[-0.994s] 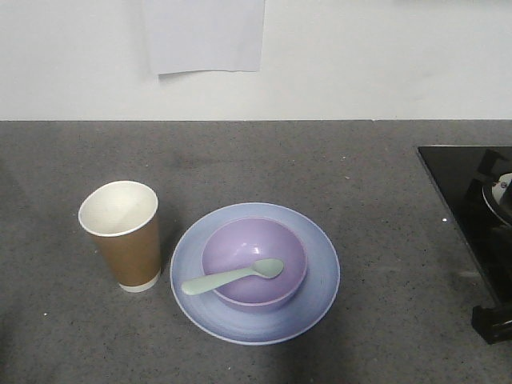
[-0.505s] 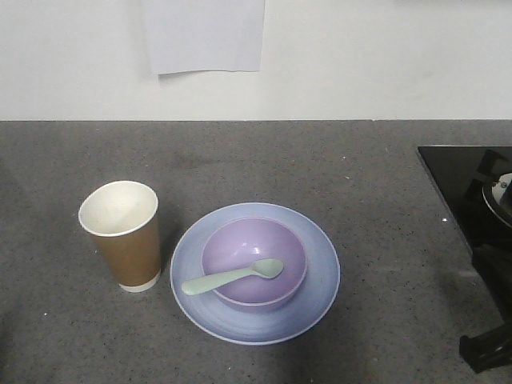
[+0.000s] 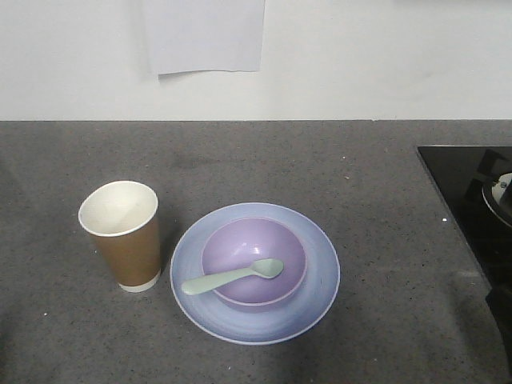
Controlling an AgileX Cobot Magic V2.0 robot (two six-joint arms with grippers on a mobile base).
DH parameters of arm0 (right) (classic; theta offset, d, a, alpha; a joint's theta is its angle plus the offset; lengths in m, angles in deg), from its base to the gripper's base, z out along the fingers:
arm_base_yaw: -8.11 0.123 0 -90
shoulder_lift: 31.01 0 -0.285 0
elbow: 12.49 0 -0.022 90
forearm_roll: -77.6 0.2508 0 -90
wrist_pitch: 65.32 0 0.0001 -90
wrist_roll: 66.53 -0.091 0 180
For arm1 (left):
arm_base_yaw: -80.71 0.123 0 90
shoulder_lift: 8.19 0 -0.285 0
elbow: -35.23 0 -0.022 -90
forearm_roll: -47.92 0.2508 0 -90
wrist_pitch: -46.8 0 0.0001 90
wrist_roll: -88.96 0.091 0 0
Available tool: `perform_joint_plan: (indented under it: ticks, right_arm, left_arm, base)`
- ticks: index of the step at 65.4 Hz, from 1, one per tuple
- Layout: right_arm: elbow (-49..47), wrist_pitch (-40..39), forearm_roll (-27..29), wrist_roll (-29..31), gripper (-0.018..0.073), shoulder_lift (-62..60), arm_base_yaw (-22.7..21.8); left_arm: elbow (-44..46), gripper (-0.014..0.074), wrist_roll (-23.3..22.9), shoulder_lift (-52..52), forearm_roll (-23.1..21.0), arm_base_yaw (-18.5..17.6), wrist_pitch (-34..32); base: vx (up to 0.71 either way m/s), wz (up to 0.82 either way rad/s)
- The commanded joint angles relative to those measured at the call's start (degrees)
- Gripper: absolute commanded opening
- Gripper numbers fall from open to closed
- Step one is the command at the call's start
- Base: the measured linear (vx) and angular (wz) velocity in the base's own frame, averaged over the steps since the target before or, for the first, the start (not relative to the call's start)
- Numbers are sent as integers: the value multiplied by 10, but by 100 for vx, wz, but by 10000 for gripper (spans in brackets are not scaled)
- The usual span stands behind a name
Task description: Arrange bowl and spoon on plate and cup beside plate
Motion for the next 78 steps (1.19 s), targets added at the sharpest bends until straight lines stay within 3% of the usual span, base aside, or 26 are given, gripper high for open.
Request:
perform_joint_plan:
  ticks: [1,21,43,58,69,78]
  right_arm:
    - [-14,-49,-3,10,-6,-1,-2]
    - [-14,-56,-7,-12,-6,-1,-43]
    - [-14,-66,-13,-13,-6,-1,-45]
    - [-14,-31,-16,-23,-6,-26,-94]
    - [-14,15,-59,-38,-6,-72,-134]
    - [-14,64,-114,-94,-6,-116,-144]
  left_arm:
    - [-17,-6,-6,8,-1,1,-40]
    - [-17,-6,-6,8,-1,1,-40]
    - [-17,-6,-6,8,-1,1,-40]
    - [-17,-6,-6,8,-1,1,-40]
    - [-17,-6,-6,8,-1,1,-40]
    - [-17,-6,-6,8,-1,1,-40]
  base:
    - [0,0]
    - [0,0]
    - [0,0]
    - [0,0]
    - [0,0]
    - [0,0]
